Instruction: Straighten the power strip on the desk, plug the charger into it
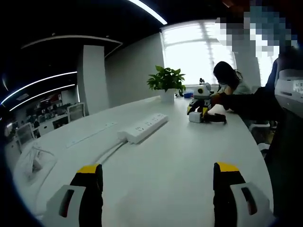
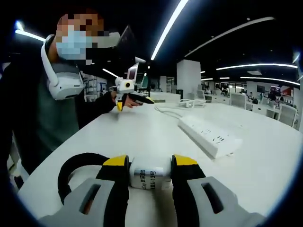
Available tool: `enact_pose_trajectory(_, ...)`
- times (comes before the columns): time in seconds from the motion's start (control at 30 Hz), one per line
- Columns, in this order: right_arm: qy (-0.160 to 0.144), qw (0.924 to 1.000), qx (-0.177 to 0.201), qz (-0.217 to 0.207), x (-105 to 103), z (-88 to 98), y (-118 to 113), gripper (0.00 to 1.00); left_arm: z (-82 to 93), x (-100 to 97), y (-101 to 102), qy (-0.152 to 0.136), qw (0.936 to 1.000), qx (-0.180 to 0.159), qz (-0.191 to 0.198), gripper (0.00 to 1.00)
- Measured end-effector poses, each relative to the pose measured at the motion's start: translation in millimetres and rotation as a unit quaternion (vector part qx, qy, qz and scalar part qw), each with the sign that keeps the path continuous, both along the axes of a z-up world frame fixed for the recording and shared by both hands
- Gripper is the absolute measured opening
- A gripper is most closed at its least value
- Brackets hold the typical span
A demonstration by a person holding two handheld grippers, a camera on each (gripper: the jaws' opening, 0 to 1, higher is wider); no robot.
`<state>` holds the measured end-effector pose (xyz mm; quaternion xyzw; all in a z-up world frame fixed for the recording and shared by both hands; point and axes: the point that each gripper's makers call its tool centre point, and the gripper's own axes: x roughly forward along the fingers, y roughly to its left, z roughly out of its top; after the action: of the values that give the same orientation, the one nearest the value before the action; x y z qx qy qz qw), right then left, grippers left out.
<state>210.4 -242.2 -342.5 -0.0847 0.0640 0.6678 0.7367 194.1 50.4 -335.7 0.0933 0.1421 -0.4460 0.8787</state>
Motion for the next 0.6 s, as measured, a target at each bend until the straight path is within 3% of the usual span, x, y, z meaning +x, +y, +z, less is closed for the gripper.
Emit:
enact_pose_trajectory(0.33, 0.005, 1.0, 0.007, 0.002, 2.2, 1.3, -4.2, 0.36, -1.0, 3.2, 0.2, 0.004, 1.0, 0.001, 0.006, 0.99)
enact_pose_trajectory(0.43, 0.034, 0.9991, 0.007, -0.024, 8.1, -0.3, -7.9, 0.58, -3.4, 3.1, 1.9, 0.012, 0.9999, 0.003, 0.011, 0.99)
enact_pose_trajectory(0.53, 0.026, 0.9991, 0.004, -0.034, 10.3, -1.7, -7.8, 0.56, -4.2, 2.7, 4.0, 0.01, 0.9999, 0.006, 0.012, 0.99)
enact_pose_trajectory(0.6, 0.021, 0.9977, 0.023, -0.061, 16.3, 5.2, -7.9, 0.54, -3.3, 1.9, 4.5, 0.01, 0.9999, 0.004, 0.011, 0.99)
